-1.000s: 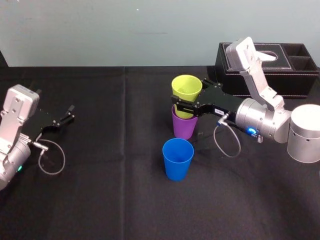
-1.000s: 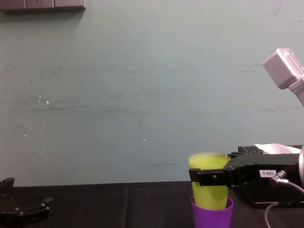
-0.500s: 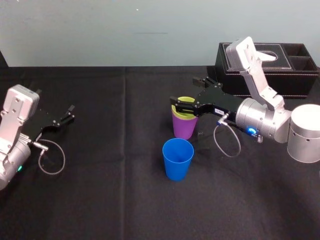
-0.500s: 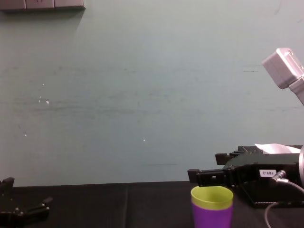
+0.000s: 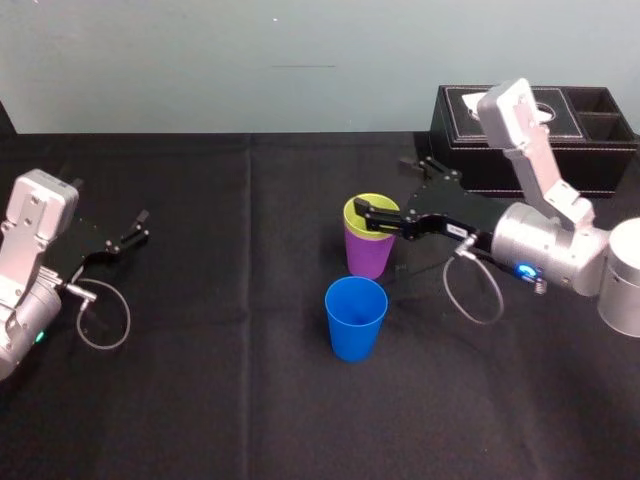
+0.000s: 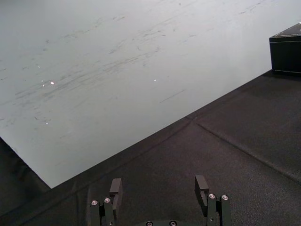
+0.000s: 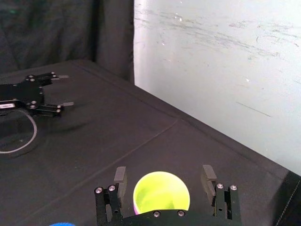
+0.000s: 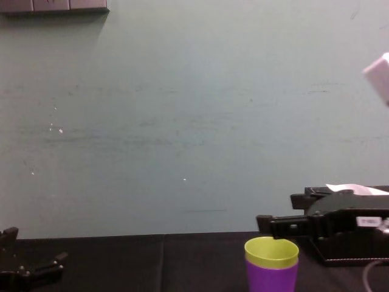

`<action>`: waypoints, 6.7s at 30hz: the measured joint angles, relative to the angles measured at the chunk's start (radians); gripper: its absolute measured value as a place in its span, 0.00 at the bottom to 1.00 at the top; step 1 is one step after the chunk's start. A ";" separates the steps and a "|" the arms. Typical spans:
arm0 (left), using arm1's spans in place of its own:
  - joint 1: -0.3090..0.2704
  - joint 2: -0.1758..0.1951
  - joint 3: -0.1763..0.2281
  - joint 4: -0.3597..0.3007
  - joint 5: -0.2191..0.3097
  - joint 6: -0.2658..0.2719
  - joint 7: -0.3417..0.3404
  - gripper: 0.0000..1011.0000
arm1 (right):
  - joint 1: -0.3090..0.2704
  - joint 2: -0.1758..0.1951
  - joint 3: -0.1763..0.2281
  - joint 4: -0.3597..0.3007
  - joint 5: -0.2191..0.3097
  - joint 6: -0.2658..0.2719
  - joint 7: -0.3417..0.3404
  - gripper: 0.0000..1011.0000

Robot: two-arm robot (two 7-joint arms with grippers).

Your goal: Stack the three plastic cups sequentially using one hand.

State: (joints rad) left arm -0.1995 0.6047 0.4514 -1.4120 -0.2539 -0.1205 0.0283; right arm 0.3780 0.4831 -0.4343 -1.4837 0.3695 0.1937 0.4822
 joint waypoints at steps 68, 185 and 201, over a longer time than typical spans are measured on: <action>0.000 0.000 0.000 0.000 0.000 0.000 0.000 1.00 | -0.146 0.235 -0.095 -0.079 0.099 -0.101 0.213 0.99; 0.000 0.000 0.000 0.000 0.000 0.000 0.000 1.00 | -0.044 0.200 -0.098 -0.207 0.053 0.008 0.121 0.72; 0.000 0.000 0.000 0.000 0.000 0.000 0.000 1.00 | 0.026 0.173 -0.059 -0.201 0.099 0.101 0.070 0.72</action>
State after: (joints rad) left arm -0.1996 0.6047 0.4514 -1.4120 -0.2539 -0.1206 0.0283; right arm 0.4042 0.6562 -0.4932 -1.6849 0.4685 0.2951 0.5526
